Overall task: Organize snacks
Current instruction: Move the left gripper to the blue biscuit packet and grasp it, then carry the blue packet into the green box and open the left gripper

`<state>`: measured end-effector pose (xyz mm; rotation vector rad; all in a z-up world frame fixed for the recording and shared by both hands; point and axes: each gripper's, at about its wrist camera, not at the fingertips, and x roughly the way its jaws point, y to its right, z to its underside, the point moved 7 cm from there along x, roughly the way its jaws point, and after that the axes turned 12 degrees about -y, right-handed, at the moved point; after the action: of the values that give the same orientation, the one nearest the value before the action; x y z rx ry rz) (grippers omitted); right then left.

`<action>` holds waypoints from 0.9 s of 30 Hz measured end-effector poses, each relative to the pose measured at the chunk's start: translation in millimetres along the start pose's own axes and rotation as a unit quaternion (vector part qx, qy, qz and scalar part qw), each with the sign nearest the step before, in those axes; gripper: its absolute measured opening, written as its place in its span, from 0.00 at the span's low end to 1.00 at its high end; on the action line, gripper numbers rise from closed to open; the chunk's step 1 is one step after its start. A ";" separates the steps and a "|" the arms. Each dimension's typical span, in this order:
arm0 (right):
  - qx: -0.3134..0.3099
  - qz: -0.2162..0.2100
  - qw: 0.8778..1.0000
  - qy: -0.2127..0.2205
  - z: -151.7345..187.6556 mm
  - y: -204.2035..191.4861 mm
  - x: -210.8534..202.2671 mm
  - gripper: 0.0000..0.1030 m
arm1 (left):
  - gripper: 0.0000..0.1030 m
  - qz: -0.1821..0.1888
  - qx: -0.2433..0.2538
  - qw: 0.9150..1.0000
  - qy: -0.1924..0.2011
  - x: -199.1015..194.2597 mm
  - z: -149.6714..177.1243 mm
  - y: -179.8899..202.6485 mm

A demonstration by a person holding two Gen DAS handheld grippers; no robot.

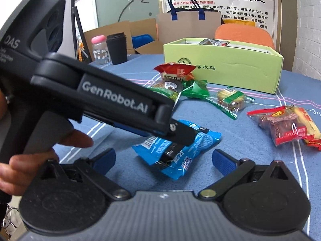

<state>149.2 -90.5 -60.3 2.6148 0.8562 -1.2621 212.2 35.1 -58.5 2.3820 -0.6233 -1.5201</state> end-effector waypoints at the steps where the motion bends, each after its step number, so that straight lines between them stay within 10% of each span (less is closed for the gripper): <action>1: 0.002 0.000 1.000 -0.002 0.0 0.7 2.7 0.99 | 0.48 0.001 -0.001 1.000 -0.004 2.4 0.5 -0.8; 5: -0.002 0.004 1.000 0.003 -2.6 -2.5 13.7 0.97 | 0.48 0.008 0.004 1.000 0.000 3.6 0.6 -1.0; 7: -0.012 0.004 1.000 0.009 -5.5 -7.9 12.3 0.78 | 0.25 0.009 0.005 1.000 -0.001 5.1 0.8 -0.6; 14: -0.020 0.017 0.999 0.024 -25.3 -1.5 -4.1 0.77 | 0.21 0.012 -0.014 1.000 0.019 -8.2 -10.5 7.6; 27: -0.132 0.059 0.986 0.086 -188.6 32.9 24.4 0.79 | 0.23 0.001 -0.026 0.992 0.122 -47.4 -173.3 -4.7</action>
<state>308.2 -44.2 38.9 2.5413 0.8154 -0.8393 352.6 58.3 51.2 2.4726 -0.5223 -1.2027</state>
